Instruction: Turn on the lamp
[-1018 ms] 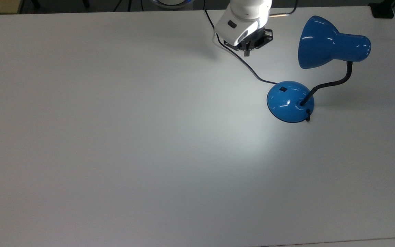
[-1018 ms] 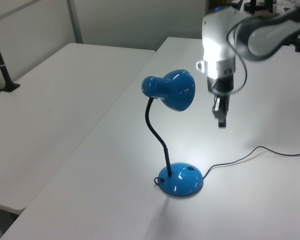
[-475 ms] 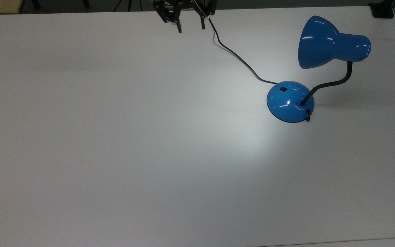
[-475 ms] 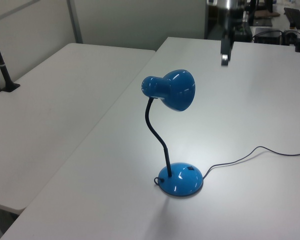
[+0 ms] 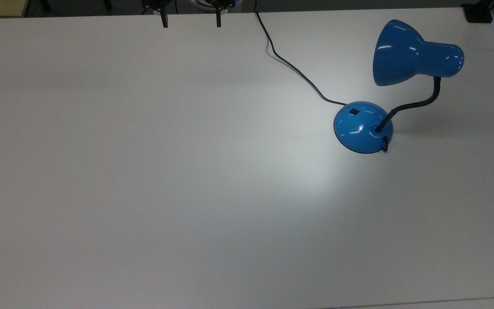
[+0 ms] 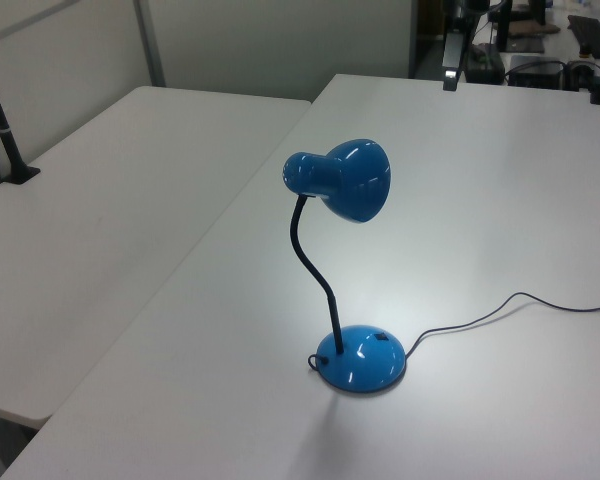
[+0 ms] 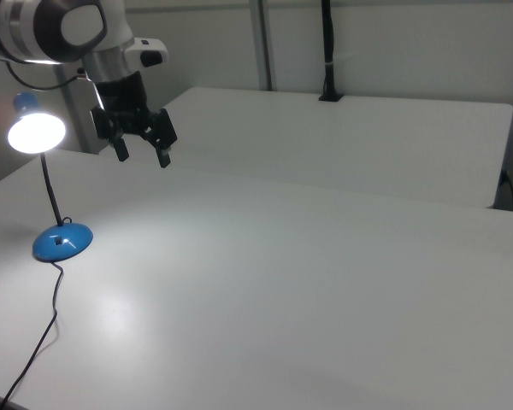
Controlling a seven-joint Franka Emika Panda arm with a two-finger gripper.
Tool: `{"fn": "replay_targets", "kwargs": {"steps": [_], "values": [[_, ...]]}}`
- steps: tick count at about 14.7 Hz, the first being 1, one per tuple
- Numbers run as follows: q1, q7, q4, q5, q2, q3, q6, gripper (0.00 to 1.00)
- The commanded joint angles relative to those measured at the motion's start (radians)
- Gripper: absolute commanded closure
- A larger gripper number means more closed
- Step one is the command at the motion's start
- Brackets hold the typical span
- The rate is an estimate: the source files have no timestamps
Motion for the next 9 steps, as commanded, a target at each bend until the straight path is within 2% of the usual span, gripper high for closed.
{"fn": "replay_targets", "kwargs": {"steps": [1,9], "values": [[0.013,-0.039,0.024,-0.012,0.017,-0.023,0.006,0.00],[0.011,-0.026,0.024,-0.010,0.017,-0.023,0.006,0.00]]}}
